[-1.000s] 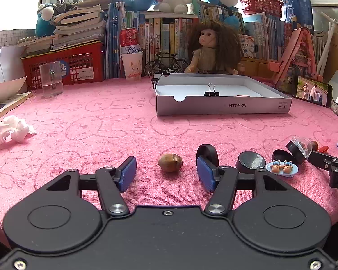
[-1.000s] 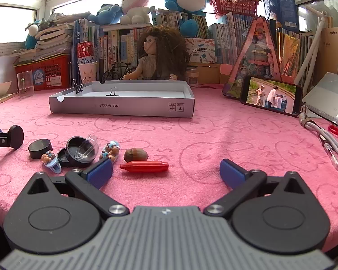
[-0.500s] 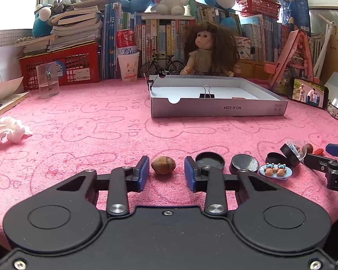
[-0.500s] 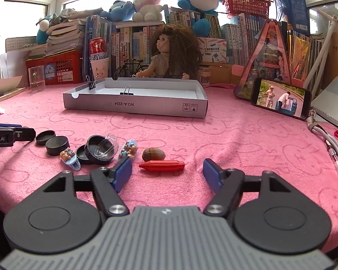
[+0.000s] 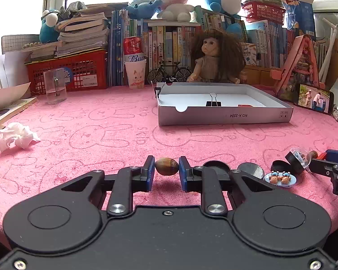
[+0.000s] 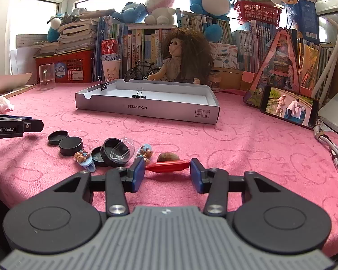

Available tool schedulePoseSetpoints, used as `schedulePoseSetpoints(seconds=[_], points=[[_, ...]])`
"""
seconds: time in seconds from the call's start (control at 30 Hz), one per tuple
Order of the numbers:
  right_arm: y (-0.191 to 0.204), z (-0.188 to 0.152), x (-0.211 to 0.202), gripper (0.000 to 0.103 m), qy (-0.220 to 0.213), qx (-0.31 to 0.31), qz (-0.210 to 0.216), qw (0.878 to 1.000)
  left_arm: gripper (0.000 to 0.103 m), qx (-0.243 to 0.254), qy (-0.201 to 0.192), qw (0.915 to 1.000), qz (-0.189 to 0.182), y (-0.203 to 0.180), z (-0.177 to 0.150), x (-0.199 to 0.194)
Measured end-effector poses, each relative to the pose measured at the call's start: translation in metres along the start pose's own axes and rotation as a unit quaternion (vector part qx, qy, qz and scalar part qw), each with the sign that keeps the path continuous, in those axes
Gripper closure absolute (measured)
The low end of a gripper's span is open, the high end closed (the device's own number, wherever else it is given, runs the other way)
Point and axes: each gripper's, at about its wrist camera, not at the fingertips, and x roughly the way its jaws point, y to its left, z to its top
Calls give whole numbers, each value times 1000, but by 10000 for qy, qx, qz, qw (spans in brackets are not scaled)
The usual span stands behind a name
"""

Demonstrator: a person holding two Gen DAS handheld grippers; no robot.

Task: Organize rigid objects
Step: 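Close the left tool on the brown hazelnut while the right tool grasps another red cylinder, then carry the hazelnut in the left tool while the right tool carries the red cylinder into the tray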

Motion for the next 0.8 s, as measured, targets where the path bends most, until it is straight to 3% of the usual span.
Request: schedulePoseSetpoints(seconds=[0.3, 0.8], points=[[-12, 14, 5, 54, -1, 283, -117, 9995, 82, -32, 66, 10000, -36, -6, 15, 7], [-49, 74, 54, 54, -41, 1042, -143, 9944, 82, -336, 243, 9987, -306, -16, 85, 60]])
